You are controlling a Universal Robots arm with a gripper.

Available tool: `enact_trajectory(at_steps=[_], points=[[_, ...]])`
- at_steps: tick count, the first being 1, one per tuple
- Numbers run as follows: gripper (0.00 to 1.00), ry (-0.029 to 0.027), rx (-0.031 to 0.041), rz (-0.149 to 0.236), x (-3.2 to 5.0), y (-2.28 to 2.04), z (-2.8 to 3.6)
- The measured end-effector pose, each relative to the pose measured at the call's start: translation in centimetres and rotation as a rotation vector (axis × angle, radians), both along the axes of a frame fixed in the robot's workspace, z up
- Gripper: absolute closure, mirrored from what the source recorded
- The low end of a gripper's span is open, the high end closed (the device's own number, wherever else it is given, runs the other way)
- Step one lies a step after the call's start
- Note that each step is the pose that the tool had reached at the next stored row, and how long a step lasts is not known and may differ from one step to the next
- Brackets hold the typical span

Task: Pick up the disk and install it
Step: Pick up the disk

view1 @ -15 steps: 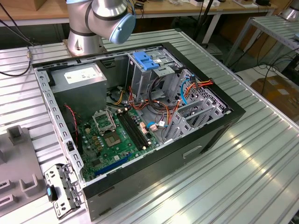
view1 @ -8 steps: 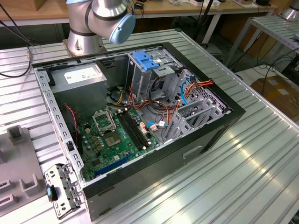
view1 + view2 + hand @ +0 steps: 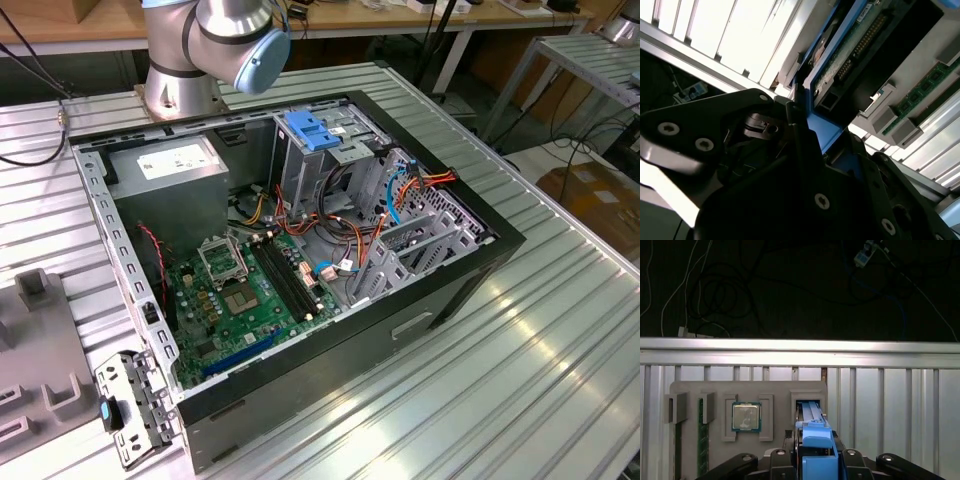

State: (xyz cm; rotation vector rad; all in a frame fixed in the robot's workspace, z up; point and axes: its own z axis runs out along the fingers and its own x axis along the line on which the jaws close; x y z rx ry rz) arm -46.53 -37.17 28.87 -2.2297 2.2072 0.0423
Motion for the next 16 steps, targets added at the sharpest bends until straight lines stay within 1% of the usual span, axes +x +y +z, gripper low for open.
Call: enact_trajectory(at_steps=[1,3,4,5,7,16], points=[[0.63,-0.0034,0.0,0.0,-0.08,0.01,0.01],[0.63,-0.0175,-0.0002,0.002,-0.3,0.0,0.02],[0.63,-0.023,-0.0003,0.002,-0.37,0.0,0.02],[0.63,-0.0254,-0.0004,0.003,-0.4,0.0,0.02],[0.63,-0.0267,-0.0004,0.003,-0.41,0.0,0.03],[0.63,-0.0269,-0.0004,0.003,-0.42,0.0,0.02]])
